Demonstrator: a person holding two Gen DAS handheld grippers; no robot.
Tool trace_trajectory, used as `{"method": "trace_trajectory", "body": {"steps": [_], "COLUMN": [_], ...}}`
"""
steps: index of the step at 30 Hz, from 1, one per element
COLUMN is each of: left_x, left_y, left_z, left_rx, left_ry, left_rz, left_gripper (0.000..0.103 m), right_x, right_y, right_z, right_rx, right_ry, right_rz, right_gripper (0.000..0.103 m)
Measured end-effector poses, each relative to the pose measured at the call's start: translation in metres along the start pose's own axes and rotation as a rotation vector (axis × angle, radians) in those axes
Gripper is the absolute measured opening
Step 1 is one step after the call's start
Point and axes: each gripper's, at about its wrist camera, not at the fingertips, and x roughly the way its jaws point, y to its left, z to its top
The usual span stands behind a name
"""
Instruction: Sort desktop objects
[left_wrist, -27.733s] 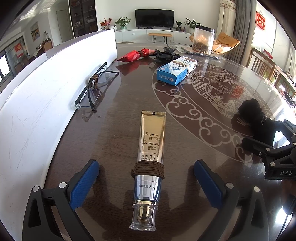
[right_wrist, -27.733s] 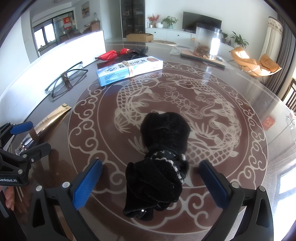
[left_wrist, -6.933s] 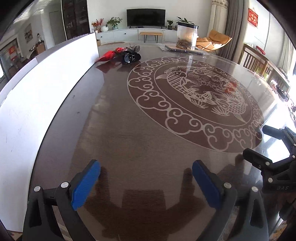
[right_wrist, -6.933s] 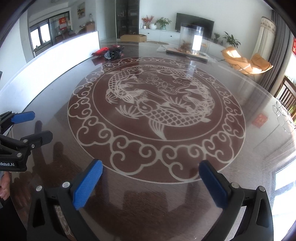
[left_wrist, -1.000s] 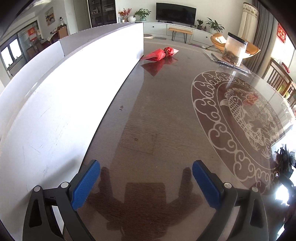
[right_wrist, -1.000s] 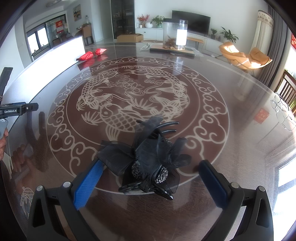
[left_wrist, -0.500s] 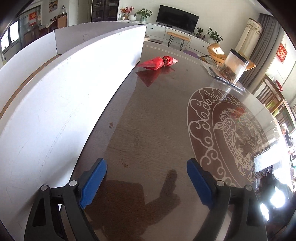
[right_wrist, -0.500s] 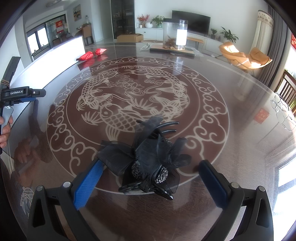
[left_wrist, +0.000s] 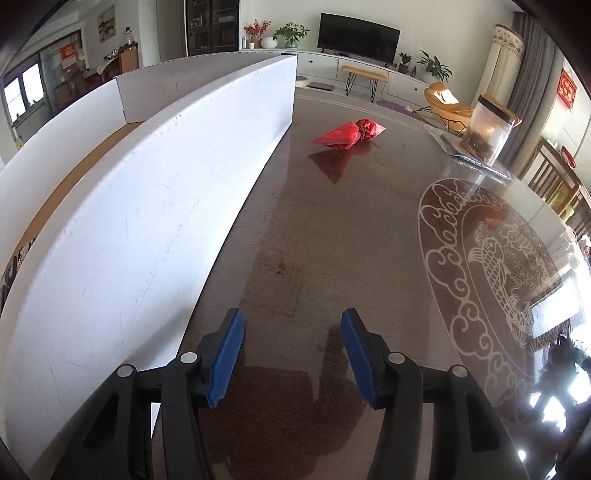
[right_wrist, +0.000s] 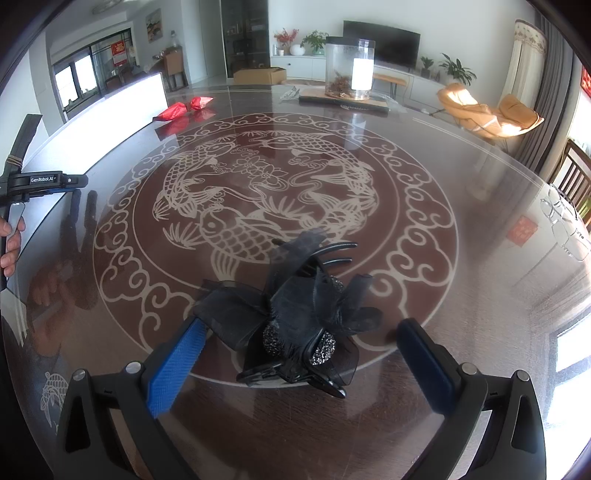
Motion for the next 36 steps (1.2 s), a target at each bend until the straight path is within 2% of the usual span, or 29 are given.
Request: {"method": "trace_trajectory", "body": {"steps": [2, 6, 7, 10, 15, 20, 22, 23, 24, 26, 28, 29, 30, 31, 32, 34, 36], "left_x": [-0.006, -0.015, -0.016, -0.007, 0.050, 0.096, 0.114, 0.124, 0.128, 0.132, 0.135, 0.133, 0.126, 0.120, 0.114, 0.100, 0.080], "left_y": [-0.013, -0.046, -0.054, -0.077, -0.124, -0.141, -0.143, -0.143, -0.140, -0.129, -0.109, -0.101, -0.099, -0.101, -0.105, -0.108, -0.100], "left_z": [-0.007, -0.005, 0.001, 0.034, 0.102, 0.156, 0.173, 0.178, 0.183, 0.193, 0.194, 0.192, 0.187, 0.181, 0.174, 0.152, 0.119], "left_rx": [0.069, 0.223, 0.255, 0.320, 0.493, 0.517, 0.514, 0.505, 0.478, 0.422, 0.296, 0.234, 0.235, 0.254, 0.281, 0.302, 0.261], "left_ry": [-0.038, -0.117, -0.139, -0.168, -0.139, -0.138, -0.107, -0.076, -0.090, -0.067, -0.037, -0.037, -0.069, -0.078, -0.079, -0.084, -0.085], "left_rz": [0.052, 0.129, 0.146, 0.165, 0.214, 0.227, 0.203, 0.187, 0.177, 0.107, -0.046, -0.106, -0.075, -0.085, -0.064, -0.062, -0.089], "left_gripper": [0.062, 0.082, 0.083, 0.083, 0.083, 0.083, 0.085, 0.093, 0.103, 0.103, 0.087, 0.069, 0.038, 0.025, 0.020, 0.020, 0.020], "right_x": [0.000, 0.000, 0.000, 0.000, 0.000, 0.000, 0.000, 0.000, 0.000, 0.000, 0.000, 0.000, 0.000, 0.000, 0.000, -0.001, -0.001], "right_y": [0.000, 0.000, 0.000, 0.000, 0.000, 0.000, 0.001, 0.001, 0.001, 0.001, 0.002, 0.002, 0.002, 0.002, 0.002, 0.002, 0.001], "right_z": [0.000, 0.000, 0.000, 0.000, 0.000, 0.001, 0.001, 0.001, 0.001, 0.001, 0.001, 0.001, 0.001, 0.000, 0.000, 0.000, 0.000], "right_rx": [0.000, 0.000, 0.000, 0.000, 0.000, -0.001, -0.001, -0.001, -0.001, -0.002, -0.003, -0.004, -0.004, -0.005, -0.005, -0.004, -0.001], "right_ry": [0.000, 0.000, 0.000, 0.000, 0.000, 0.000, 0.000, 0.000, 0.000, 0.000, -0.001, -0.002, -0.002, -0.002, -0.003, -0.002, -0.001], "right_rz": [0.000, 0.000, 0.000, 0.000, 0.000, 0.000, 0.000, 0.000, 0.000, -0.001, -0.002, -0.004, -0.005, -0.006, -0.006, -0.004, -0.001], "right_gripper": [0.103, 0.103, 0.103, 0.103, 0.103, 0.103, 0.103, 0.103, 0.103, 0.103, 0.103, 0.103, 0.103, 0.103, 0.103, 0.103, 0.103]}}
